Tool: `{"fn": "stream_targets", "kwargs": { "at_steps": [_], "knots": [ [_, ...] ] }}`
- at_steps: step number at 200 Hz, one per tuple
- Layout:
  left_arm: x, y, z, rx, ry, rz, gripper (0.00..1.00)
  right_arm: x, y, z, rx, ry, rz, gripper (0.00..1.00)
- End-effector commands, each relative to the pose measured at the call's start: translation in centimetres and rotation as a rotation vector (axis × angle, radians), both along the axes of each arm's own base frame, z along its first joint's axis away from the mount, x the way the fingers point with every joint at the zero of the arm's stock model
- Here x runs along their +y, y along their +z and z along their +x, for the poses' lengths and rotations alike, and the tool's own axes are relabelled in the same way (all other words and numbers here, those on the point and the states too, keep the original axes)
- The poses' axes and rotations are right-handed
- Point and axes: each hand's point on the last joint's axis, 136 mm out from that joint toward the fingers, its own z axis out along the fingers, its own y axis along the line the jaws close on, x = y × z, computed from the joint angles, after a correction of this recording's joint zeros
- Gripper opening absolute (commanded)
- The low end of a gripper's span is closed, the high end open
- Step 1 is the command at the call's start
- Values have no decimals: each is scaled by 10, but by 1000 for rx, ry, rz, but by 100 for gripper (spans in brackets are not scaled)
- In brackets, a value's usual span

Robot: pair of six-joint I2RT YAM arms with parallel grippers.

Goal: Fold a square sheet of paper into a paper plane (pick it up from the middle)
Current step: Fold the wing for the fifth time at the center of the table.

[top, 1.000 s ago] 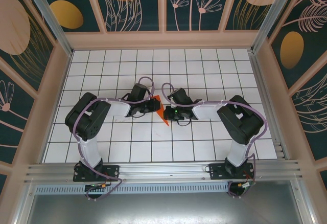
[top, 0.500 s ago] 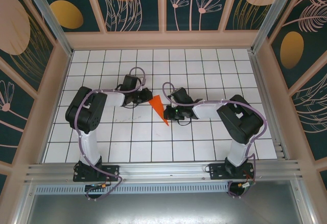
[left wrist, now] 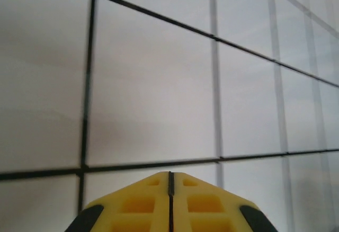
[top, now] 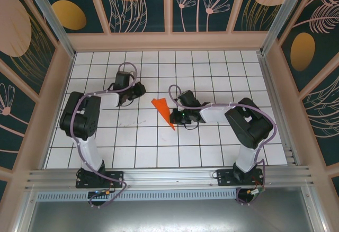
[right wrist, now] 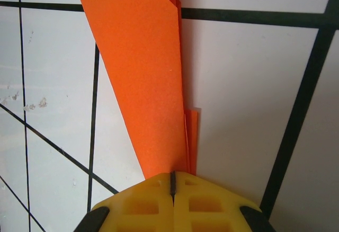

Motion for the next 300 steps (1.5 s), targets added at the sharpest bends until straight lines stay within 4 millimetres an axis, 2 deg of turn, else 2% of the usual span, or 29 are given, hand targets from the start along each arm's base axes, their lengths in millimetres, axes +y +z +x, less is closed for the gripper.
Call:
{"fn": "stream_targets", "kwargs": {
  "at_steps": [1,40,73,110,143,180,224,240,249,272,300],
  "knots": [
    [-27,22,-22,-35,-71,-136,5,-51,-56,-27,143,-60,-228,0],
    [-77,5,-66,23,-208,-137,0,-53,-58,-30,155,-64,-229,0],
    [-91,-12,-85,74,-234,-139,0,-54,-59,-31,157,-63,-232,0],
    [-82,-43,-86,149,-200,-62,0,-57,-63,-34,167,-68,-244,0],
    [-68,-60,-79,179,-142,21,0,-61,-64,-36,174,-70,-255,0],
    [-28,-67,-57,195,-1,56,0,-64,-65,-38,178,-77,-258,0],
    [-1,-61,-26,170,67,97,1,-65,-65,-38,178,-85,-262,0],
    [7,-54,-16,147,84,113,5,-60,-60,-33,159,-82,-245,0],
    [7,-38,0,102,94,120,8,-56,-54,-28,137,-83,-232,0],
    [6,-14,16,42,101,126,13,-38,-30,-11,71,-77,-160,0],
    [5,7,16,13,105,106,27,-16,16,20,-49,-99,-71,0]
  ]
}}
